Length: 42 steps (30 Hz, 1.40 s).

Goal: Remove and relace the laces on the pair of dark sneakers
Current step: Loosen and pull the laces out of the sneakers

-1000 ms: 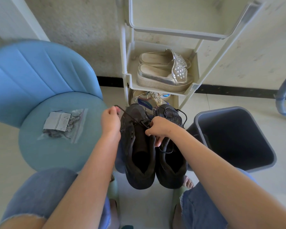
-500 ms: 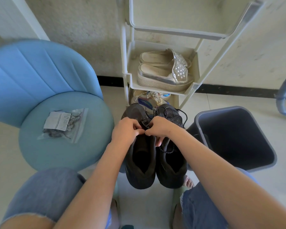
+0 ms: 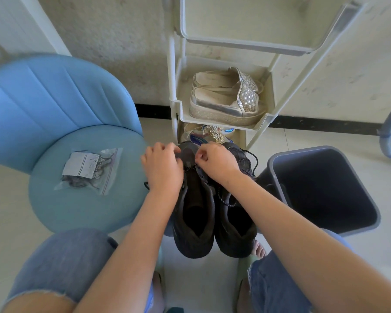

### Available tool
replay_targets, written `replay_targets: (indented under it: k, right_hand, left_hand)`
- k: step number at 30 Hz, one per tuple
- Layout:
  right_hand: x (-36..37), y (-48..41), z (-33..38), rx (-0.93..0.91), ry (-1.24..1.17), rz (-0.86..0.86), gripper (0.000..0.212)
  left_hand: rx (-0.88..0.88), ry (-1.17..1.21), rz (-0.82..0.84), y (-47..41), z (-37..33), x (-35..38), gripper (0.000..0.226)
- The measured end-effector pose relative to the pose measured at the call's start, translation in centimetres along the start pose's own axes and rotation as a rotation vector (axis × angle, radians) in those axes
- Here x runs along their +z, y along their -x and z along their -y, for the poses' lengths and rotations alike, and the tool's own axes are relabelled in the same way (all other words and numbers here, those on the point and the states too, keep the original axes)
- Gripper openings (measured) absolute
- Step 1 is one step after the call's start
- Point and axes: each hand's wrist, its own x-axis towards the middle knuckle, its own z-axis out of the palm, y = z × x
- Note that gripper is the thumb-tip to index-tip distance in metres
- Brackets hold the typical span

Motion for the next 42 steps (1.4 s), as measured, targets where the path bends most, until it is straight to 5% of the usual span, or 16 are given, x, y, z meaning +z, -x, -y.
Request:
replay_targets:
  k: [2,6,15,22,27,33,42]
  right_hand:
    - [0.7,-0.4,0.1,-0.078,0.001,0.075,0.015]
    - [1.8,-0.4,0.6,-0.153,0.199,0.16,0.023]
    - [2.4,-0.2,0.9,-0.278,0.219,0.085,0.018]
    - [2.9,-0.7,0.6,-0.125,0.073,0.041,0.007]
    - [2.1,-1.1,-0.3,0.364,-0.373,-0.086,0.017]
    - [1.7,-0.6,1.0,-0.142,0.013,0.028,0.025]
    - [2.3,-0.3,0.7,-0.251,0.244,0.116,0.022]
  left_hand:
    - [-0.033,0.082,0.176,-0.1,-0.3,-0.2,0.022]
    - [-0.09,-0.137,0.497,0.7,-0.1,0.6,0.05]
    - [-0.129,-0.038,0.561,0.2,0.7,0.7,0.03]
    - [-0.146,0.0,0.57,0.1,0.9,0.6,0.029]
    - [-0.167,0.015,0.601,0.0,0.8,0.7,0.031]
    - [-0.109,-0.018,0.573,0.2,0.6,0.7,0.026]
    - [-0.081,-0.036,0.579,0.2,0.6,0.8,0.028]
